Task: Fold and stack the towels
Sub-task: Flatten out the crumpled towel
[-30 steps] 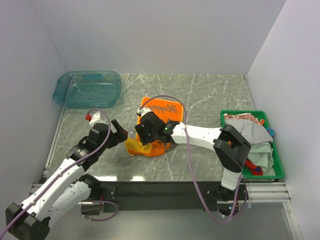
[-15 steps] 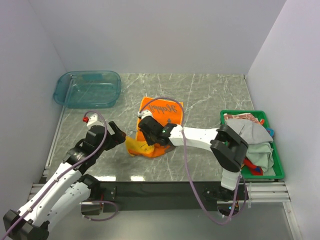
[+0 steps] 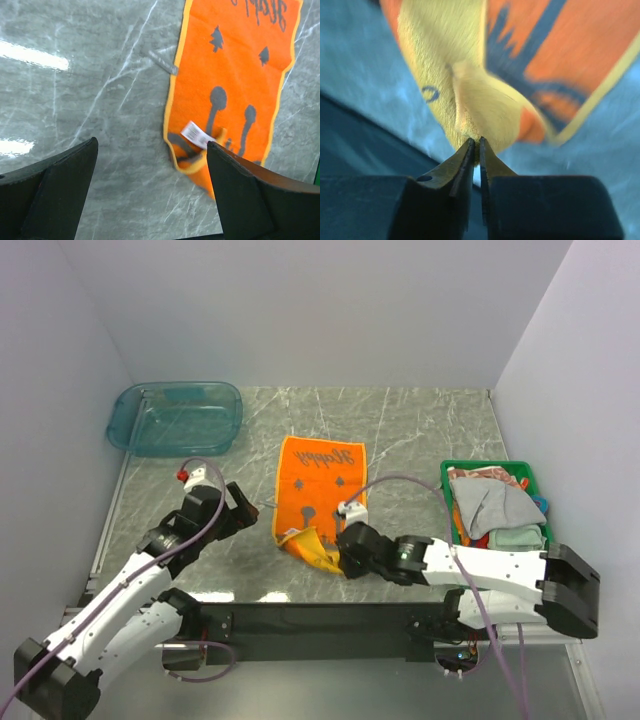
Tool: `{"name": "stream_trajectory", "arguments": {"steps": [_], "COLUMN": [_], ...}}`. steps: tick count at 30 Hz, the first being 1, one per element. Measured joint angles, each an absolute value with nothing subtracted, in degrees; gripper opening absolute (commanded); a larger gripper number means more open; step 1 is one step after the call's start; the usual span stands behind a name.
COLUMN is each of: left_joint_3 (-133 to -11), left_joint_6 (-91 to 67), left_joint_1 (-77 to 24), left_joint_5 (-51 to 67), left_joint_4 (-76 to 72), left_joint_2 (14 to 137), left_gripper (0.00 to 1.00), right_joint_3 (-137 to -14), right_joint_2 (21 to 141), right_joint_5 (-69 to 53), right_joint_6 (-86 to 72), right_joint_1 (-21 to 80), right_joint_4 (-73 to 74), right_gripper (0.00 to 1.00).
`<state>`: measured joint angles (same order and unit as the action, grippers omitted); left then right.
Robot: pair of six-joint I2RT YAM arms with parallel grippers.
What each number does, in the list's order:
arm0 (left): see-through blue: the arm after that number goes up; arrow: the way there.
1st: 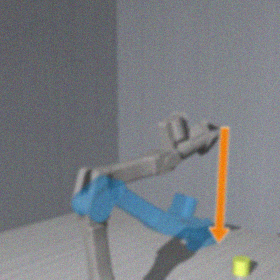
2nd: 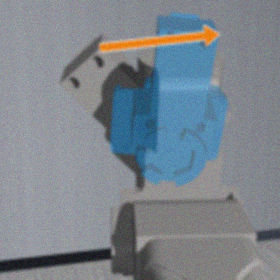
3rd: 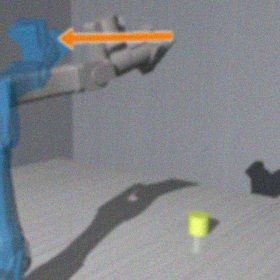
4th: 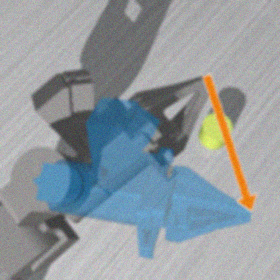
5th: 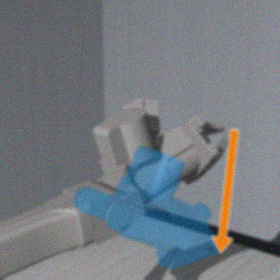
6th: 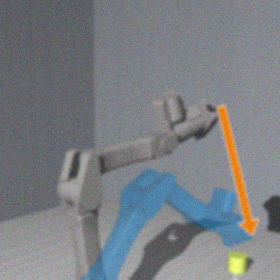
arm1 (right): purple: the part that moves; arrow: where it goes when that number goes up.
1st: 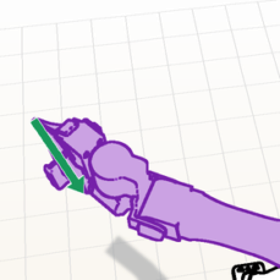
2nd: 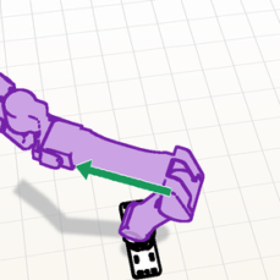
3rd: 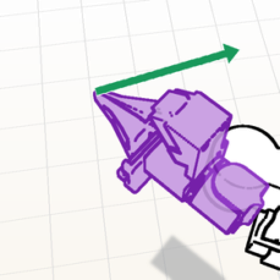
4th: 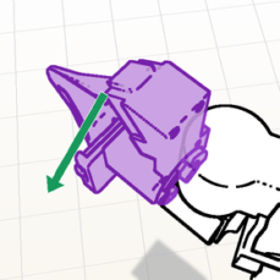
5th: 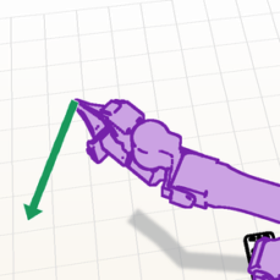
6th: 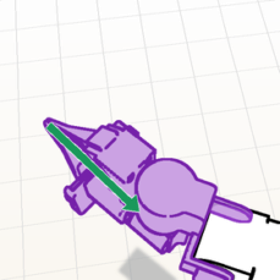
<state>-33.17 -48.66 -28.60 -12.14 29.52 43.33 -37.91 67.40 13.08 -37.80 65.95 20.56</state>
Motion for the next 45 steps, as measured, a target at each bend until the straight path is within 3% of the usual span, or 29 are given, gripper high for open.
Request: {"name": "stream_trajectory", "arguments": {"steps": [4,8,11,14,18,25,36,43,45], "left_joint_3": [-33.17,-34.13,-35.86,-38.24,-43.51,-53.17,-57.93,-67.26,-70.35], "left_joint_6": [-48.49,-47.62,-47.03,-46.15,-45.17,-44.1,-44.42,-44.66,-44.58], "left_joint_1": [-28.58,-28.58,-28.6,-28.6,-28.6,-28.86,-28.25,-25.5,-24.99], "left_joint_5": [-10.31,-8.16,-6.28,-4.73,-3.7,-2.81,-4.75,-5.02,-5.34], "left_joint_4": [27.22,24.58,22.63,20.08,17.52,12.19,8.88,8.6,9.58], "left_joint_2": [46.54,51.2,56.16,62.15,70.87,86.48,100.9,108.47,110.39], "left_gripper": [0.95,0.95,0.91,0.87,0.75,0.6,0.58,0.63,0.68], "right_joint_3": [-34.17,-34.02,-34.04,-34.2,-34.61,-41.32,-50.19,-60.16,-63.57], "right_joint_2": [62.37,59.16,56.29,54.28,55.57,74.15,96.14,104.77,106.94], "right_joint_5": [11.7,11.81,13.85,14.9,13.82,9.8,3.29,1.67,1.83], "right_joint_6": [-41.41,-43.68,-43.88,-42.3,-38.76,-32.84,-29.93,-29.36,-28.73], "right_joint_1": [70.76,72.14,71.57,67.61,54.35,41.71,31.97,28.08,26.89], "right_joint_4": [25.19,29.1,31.11,30.94,26.15,15.27,5.52,5.58,6.46], "right_gripper": [0.21,0.45,0.52,0.5,0.46,0.39,0.39,0.41,0.42]}}
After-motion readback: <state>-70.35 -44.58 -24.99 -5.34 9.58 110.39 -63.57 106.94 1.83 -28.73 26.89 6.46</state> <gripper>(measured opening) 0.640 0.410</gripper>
